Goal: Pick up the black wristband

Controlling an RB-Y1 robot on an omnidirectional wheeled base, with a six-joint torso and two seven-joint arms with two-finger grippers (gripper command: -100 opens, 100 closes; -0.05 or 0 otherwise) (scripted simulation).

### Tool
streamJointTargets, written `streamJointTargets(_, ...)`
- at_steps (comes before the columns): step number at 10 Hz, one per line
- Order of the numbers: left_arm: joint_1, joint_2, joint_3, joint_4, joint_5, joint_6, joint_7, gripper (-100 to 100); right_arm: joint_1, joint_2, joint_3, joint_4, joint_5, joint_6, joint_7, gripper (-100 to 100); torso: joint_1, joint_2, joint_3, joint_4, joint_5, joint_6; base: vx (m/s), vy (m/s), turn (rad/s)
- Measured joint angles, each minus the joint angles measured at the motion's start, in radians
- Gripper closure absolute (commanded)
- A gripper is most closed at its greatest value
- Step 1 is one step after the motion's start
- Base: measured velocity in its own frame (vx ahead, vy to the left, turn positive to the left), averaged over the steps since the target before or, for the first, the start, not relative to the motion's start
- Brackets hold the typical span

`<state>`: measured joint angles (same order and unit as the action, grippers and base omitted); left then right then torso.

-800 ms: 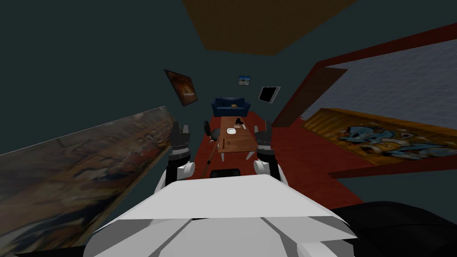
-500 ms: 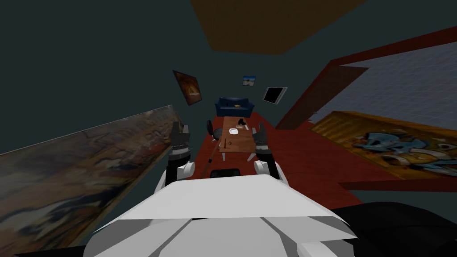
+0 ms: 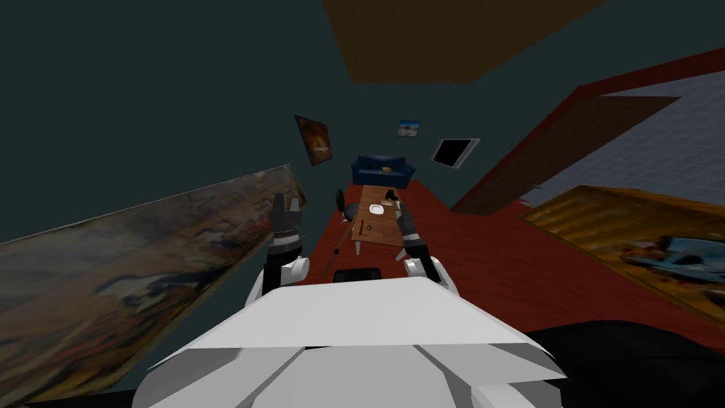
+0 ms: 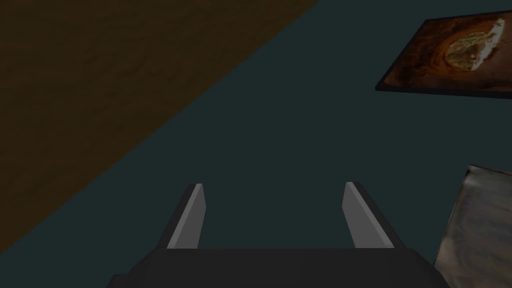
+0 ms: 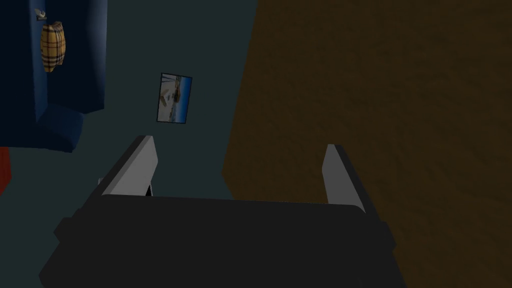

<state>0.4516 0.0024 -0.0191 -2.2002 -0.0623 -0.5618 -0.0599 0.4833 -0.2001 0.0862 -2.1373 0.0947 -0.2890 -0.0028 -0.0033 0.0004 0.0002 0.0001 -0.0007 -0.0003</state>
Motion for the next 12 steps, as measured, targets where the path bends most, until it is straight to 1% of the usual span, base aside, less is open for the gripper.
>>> streamJointTargets(1,0.000,0.000,0.000,0.000,0.000,0.000,0.000,0,-0.007,-0.023,0.004,0.026,0.012,0.020,0.017,-100,-0.001,0.000,0.000,0.000,0.000,0.000,-0.018,-0.044,0.147)
streamJointTargets(3,0.000,0.000,0.000,0.000,0.000,0.000,0.000,0,-0.012,-0.044,0.018,0.075,0.033,0.042,0.050,-100,0.000,0.000,0.000,0.000,0.000,0.000,-0.018,-0.049,0.310)
streamJointTargets(4,0.000,0.000,0.000,0.000,0.000,0.000,0.000,0,-0.010,-0.072,0.023,0.101,0.046,0.060,0.070,-100,-0.001,0.000,0.000,0.000,0.000,0.000,-0.022,-0.050,0.184)
streamJointTargets(5,0.000,0.000,0.000,0.000,0.000,0.000,0.000,0,-0.012,-0.077,0.030,0.120,0.056,0.074,0.086,-100,0.000,0.000,0.000,0.000,0.000,0.001,-0.023,-0.037,0.347)
streamJointTargets(6,0.000,0.000,0.000,0.000,0.000,0.000,0.000,0,-0.019,-0.093,0.036,0.152,0.069,0.087,0.104,-100,0.000,0.000,0.000,0.000,0.000,0.000,-0.013,-0.037,0.140)
streamJointTargets(9,0.000,0.000,0.000,0.000,0.000,0.000,0.000,0,-0.031,-0.136,0.046,0.208,0.090,0.133,0.139,-100,0.000,-0.001,-0.001,0.000,0.000,0.001,-0.011,-0.034,0.240)
streamJointTargets(10,0.000,0.000,0.000,0.000,0.000,0.000,0.000,0,-0.052,-0.149,0.051,0.256,0.102,0.142,0.155,-100,0.000,-0.001,-0.001,0.000,0.000,0.000,-0.023,-0.052,0.353)
streamJointTargets(11,0.000,0.000,0.000,0.000,0.000,0.000,0.000,0,-0.060,-0.180,0.057,0.296,0.115,0.161,0.176,-100,-0.001,-0.001,-0.001,0.000,0.000,0.001,-0.016,-0.048,0.248)
streamJointTargets(12,0.000,0.000,0.000,0.000,0.000,0.000,0.000,0,-0.052,-0.184,0.062,0.324,0.126,0.167,0.194,-100,-0.001,-0.001,0.000,0.000,0.000,0.001,-0.018,-0.032,0.360)
